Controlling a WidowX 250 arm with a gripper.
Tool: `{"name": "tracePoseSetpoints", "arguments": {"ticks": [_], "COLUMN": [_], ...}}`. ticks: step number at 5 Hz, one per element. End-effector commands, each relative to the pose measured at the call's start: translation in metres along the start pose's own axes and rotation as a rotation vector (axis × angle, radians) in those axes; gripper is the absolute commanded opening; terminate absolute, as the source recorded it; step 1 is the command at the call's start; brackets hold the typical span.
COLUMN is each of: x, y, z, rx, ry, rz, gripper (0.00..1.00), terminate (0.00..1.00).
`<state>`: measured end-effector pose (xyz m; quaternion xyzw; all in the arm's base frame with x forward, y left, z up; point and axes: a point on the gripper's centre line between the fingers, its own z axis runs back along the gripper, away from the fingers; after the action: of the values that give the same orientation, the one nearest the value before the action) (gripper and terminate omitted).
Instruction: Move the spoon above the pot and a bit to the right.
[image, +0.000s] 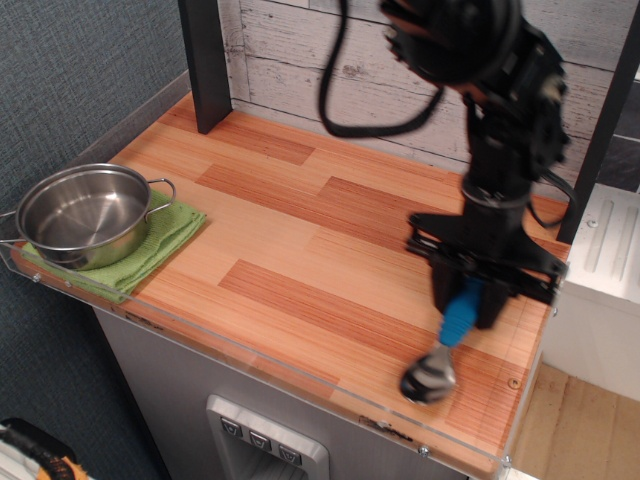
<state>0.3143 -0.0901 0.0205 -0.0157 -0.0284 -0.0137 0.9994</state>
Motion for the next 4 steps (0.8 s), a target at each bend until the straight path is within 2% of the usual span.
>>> {"name": "tracePoseSetpoints", "arguments": {"ticks": [1, 2, 4], "x": [0.015, 0.027, 0.052], "y": [0.061, 0.094, 0.142], "z": [0.034, 0.031, 0.022], "rx": [-0.029, -0.025, 0.021], "ry": [-0.117, -0.121, -0.119], "rz": [0.32, 0.498, 0.744], "gripper": [0.0, 0.0, 0.0], "terminate": [0.0, 0.0, 0.0]}}
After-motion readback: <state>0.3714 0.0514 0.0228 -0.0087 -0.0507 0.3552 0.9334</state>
